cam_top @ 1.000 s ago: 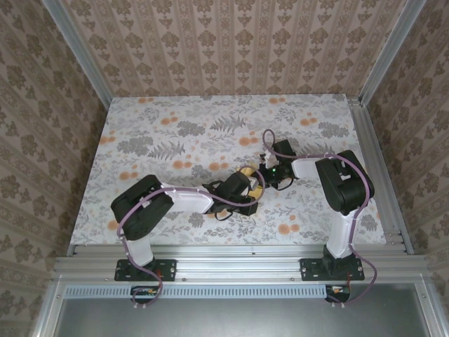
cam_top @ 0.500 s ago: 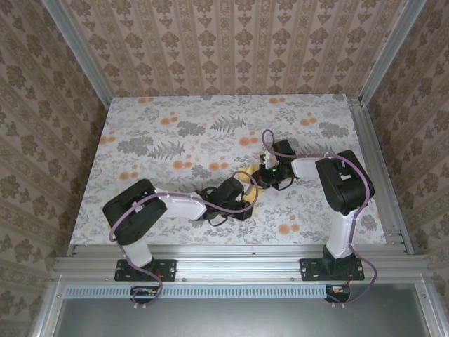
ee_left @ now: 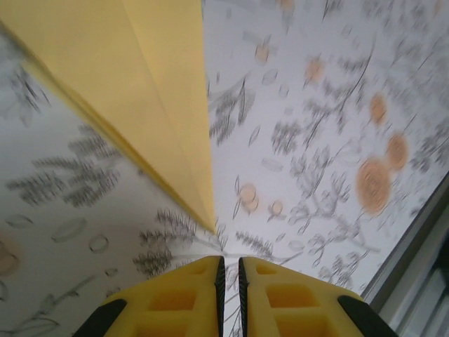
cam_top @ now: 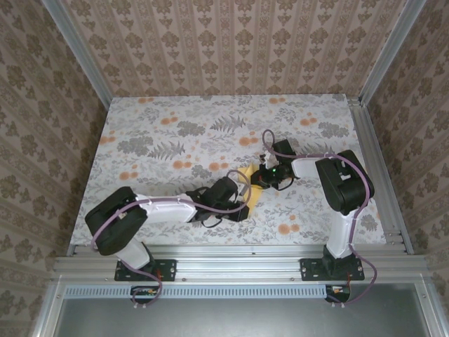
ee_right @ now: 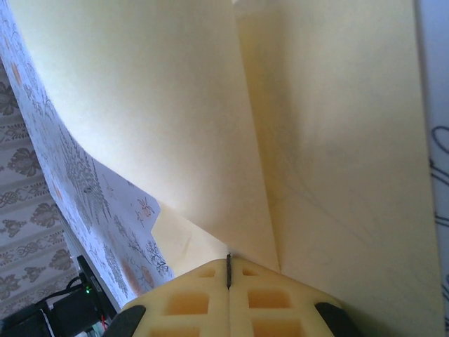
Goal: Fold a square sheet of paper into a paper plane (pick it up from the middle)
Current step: Fourth fold the wing at the center of the table.
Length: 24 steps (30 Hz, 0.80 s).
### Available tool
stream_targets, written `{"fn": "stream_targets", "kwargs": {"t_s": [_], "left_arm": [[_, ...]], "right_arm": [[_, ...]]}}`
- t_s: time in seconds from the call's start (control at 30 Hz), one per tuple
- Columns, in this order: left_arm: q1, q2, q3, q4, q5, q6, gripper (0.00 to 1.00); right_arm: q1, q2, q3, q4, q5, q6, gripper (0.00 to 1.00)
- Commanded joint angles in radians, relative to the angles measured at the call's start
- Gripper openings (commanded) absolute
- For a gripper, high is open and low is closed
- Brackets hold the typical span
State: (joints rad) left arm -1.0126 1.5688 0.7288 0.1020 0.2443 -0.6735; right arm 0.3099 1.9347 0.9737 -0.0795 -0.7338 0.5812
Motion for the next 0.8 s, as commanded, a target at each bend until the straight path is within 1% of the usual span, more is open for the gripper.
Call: {"fn": "stream_targets", "kwargs": {"t_s": [0.0,0.23,0.4,0.53,0.77], "left_arm": [[0.032,-0.018,0.058,0.059,-0.021,0.019,0.16],[0.04,0.132,0.131,0.105,0.027,0.051,0.16],[0.04,0.209,0.147,0.09,0.022,0.08,0.15],[0.04,0.238,0.124,0.07,0.002,0.091,0.14],[0.035,0.234,0.046,0.074,-0.01,0.08,0.12]], "right_arm": [[-0.003,0.027,-0.042,-0.058,0.087,0.03,0.06],[0.0,0.015,-0.04,-0.051,0.064,0.052,0.06],[-0.002,0.012,-0.042,-0.047,0.057,0.06,0.06],[-0.002,0.012,-0.035,-0.05,0.057,0.062,0.06],[-0.003,0.007,-0.02,-0.061,0.077,0.057,0.06]]}}
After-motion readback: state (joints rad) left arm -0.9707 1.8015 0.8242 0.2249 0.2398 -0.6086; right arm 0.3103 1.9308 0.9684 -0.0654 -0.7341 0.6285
